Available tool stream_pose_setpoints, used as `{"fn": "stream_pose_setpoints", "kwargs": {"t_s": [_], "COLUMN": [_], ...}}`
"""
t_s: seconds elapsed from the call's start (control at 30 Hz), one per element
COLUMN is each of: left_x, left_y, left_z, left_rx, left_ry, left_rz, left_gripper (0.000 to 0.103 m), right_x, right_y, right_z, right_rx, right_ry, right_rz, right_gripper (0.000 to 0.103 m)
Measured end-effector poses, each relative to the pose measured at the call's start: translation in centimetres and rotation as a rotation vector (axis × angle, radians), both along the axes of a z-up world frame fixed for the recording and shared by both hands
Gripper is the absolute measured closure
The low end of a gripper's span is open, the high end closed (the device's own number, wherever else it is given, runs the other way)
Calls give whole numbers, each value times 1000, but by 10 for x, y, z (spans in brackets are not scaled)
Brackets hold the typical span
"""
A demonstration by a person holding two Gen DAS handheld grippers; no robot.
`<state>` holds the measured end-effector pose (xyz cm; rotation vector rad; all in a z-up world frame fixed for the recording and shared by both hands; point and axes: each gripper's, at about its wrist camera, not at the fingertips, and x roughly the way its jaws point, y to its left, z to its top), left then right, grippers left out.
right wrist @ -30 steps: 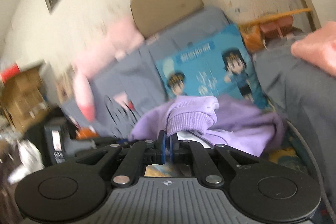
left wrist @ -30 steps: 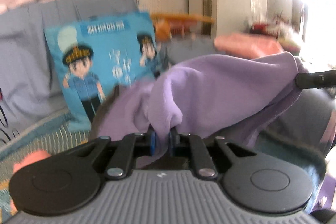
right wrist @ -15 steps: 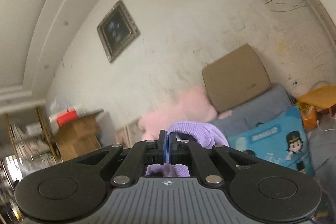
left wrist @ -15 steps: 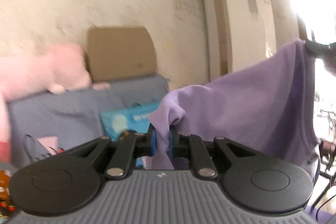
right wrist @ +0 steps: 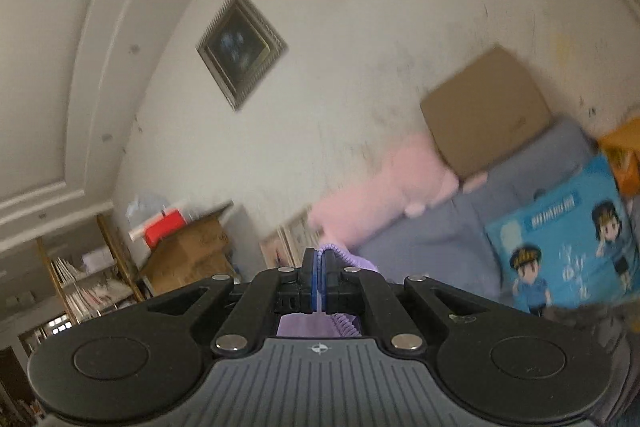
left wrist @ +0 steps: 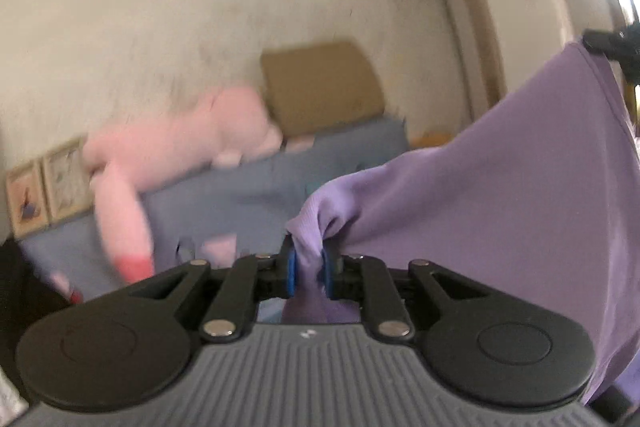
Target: Fold clothes
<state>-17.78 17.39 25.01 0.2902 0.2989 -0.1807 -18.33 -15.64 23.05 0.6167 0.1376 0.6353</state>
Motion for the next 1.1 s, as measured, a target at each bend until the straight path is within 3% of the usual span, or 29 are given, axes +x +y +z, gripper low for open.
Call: {"fn": "stream_pose_setpoints", "kwargs": {"t_s": [0.1,0.27,0.4,0.47,0.6,0.77,0.97,1.0,1.07,1.1], "left_x": [4,5,1,5,17,34,41,41,39,38], "left_y": [16,31,30,32,30,50,75,77,79,77], "left_z": [-57,-173,-225,-238,-264,-277,-259,-255,-248,-246], "left_rx": [19,30,85,92,189,170,188,203,224,236], "left_ry": [133,369,415,438,468,498,468,461,446,436], "left_rz": [58,138,194,207,230,275,370,385,410,418], "left_gripper": [88,88,88,87,86,80,76,73,54,52], "right_x": [34,96,121,129,146,159,183,188,198,202], "right_y": [24,74,102,114,137,159,161,162,165,167], "right_z": [-40,-130,-166,-176,-198,-206,-214,-219,-230,-235], "right_rx": [-59,-181,-224,-233,-253,-239,-261,-285,-340,-370], "right_ry": [121,327,373,379,390,386,447,455,466,471], "right_rz": [4,-44,-43,-34,-16,18,-57,-75,-104,-114], "right_gripper": [101,101,101,101,101,101,101,101,100,99]}}
